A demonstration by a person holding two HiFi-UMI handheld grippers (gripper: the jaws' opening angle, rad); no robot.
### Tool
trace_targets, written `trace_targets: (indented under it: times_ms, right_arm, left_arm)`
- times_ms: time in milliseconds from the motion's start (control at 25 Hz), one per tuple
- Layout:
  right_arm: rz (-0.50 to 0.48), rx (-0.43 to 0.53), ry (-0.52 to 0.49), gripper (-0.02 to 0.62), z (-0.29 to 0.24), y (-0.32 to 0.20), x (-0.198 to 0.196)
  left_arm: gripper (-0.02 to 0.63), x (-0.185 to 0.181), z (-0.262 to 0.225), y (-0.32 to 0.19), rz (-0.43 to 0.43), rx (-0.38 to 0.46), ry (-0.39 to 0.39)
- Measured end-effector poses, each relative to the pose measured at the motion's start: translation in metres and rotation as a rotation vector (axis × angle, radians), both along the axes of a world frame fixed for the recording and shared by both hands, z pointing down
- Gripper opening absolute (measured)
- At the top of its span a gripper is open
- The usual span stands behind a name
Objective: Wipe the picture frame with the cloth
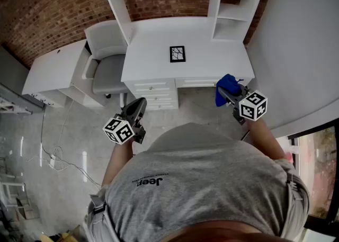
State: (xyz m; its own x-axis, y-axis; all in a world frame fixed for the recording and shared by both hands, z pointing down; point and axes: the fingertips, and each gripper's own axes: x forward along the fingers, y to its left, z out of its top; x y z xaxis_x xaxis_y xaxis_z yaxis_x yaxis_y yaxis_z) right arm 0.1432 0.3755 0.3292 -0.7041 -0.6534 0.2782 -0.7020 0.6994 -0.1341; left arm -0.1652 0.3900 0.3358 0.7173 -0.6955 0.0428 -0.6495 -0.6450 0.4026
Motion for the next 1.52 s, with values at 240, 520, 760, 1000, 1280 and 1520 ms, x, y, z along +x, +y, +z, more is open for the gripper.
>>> trace_targets:
  times_ms: [240,520,760,1000,1280,1520]
  right_arm:
    - [-0.011,0.003,0.000,0.054,-0.004,-0.002,0.010]
    - [-0.022,0.002,-0.021,0.054,-0.003,-0.003,0.036]
    - [-0.049,0.025,-0.018,0.055,-0.006,0.008,0.068]
    - [-0.070,0.024,-0.013,0.055,0.005,0.021,0.109]
    - [-0.059,-0.025,-0.060,0.055,0.035,0.017,0.137]
    - [-0.051,-0.044,-0.051,0.055,0.041,-0.004,0.130]
  left_arm:
    - [0.012,0.013,-0.001,-0.002,-0.009,-0.022,-0.013]
    - [0.012,0.042,-0.002,-0.004,-0.024,-0.035,-0.029]
    - [0.012,0.073,0.000,-0.002,-0.061,-0.065,-0.033]
    - [0.012,0.116,0.011,0.002,-0.087,-0.120,-0.031]
    - [0.012,0.144,0.023,-0.002,-0.086,-0.164,-0.058]
    - [0.012,0.136,0.030,-0.028,-0.084,-0.183,-0.048]
